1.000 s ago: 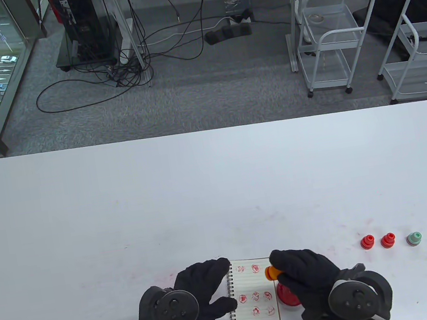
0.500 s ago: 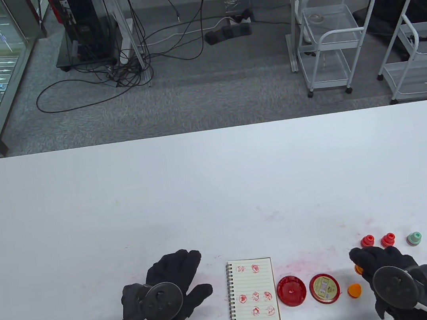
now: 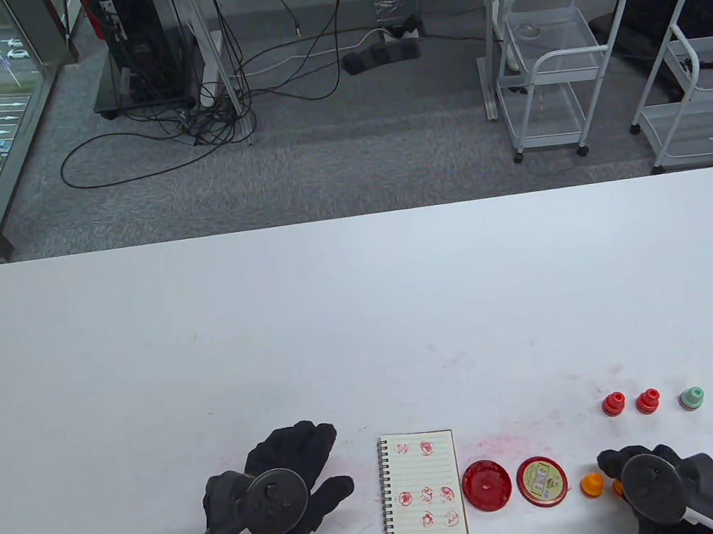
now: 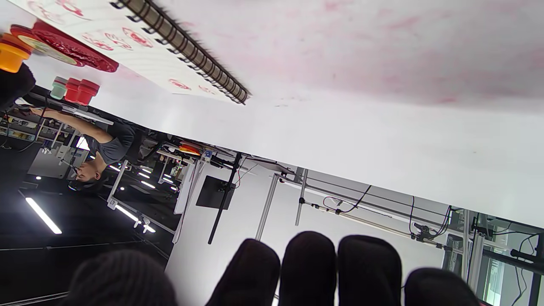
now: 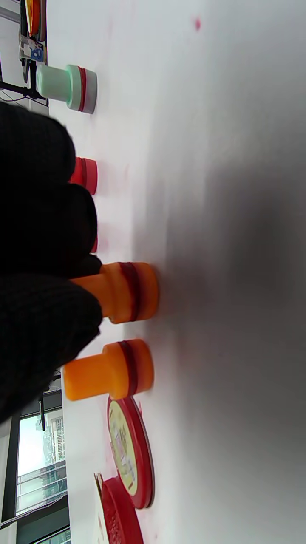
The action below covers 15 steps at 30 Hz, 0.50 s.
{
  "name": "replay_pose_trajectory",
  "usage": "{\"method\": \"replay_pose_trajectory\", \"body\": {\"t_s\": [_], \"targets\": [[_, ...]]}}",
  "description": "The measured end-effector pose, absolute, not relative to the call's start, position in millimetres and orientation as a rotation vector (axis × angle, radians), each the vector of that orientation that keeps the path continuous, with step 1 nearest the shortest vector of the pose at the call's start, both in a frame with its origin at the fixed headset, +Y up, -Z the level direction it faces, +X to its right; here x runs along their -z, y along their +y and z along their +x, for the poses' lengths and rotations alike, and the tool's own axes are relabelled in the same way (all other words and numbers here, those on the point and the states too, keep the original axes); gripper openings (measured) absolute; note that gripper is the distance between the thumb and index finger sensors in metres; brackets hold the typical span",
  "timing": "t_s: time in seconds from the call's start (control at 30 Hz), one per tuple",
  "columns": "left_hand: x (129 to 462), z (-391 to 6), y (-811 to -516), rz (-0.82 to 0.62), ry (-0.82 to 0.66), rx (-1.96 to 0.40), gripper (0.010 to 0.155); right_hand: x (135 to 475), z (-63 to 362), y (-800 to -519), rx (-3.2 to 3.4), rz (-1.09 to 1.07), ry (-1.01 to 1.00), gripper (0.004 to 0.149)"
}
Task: Stamp reward stamp onto notebook
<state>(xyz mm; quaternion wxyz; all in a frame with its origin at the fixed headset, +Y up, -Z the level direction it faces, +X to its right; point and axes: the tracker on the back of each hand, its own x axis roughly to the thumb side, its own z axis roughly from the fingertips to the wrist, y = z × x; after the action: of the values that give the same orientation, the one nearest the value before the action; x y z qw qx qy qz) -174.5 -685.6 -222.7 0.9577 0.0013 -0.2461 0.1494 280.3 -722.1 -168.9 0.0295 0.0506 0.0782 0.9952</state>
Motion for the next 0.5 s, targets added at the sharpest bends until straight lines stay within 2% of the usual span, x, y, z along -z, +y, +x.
{"method": "replay_pose_trajectory", "body": {"t_s": [0.23, 0.33, 0.5], "targets": [[222.4, -174.1, -685.6, -0.004, -0.503, -0.303, 0.081, 166.1, 280.7, -716.8, -3.081, 0.133, 0.246, 0.06], [222.6, -174.6, -685.6, -0.002, -0.501, -0.309, 0.081, 165.9, 286.2, -703.9, -3.03, 0.105, 0.235, 0.062], [222.6, -175.2, -685.3, -0.003, -0.497, -0.308, 0.08, 180.7, 300.1, -671.6, -2.98, 0.043, 0.053, 0.058]]}}
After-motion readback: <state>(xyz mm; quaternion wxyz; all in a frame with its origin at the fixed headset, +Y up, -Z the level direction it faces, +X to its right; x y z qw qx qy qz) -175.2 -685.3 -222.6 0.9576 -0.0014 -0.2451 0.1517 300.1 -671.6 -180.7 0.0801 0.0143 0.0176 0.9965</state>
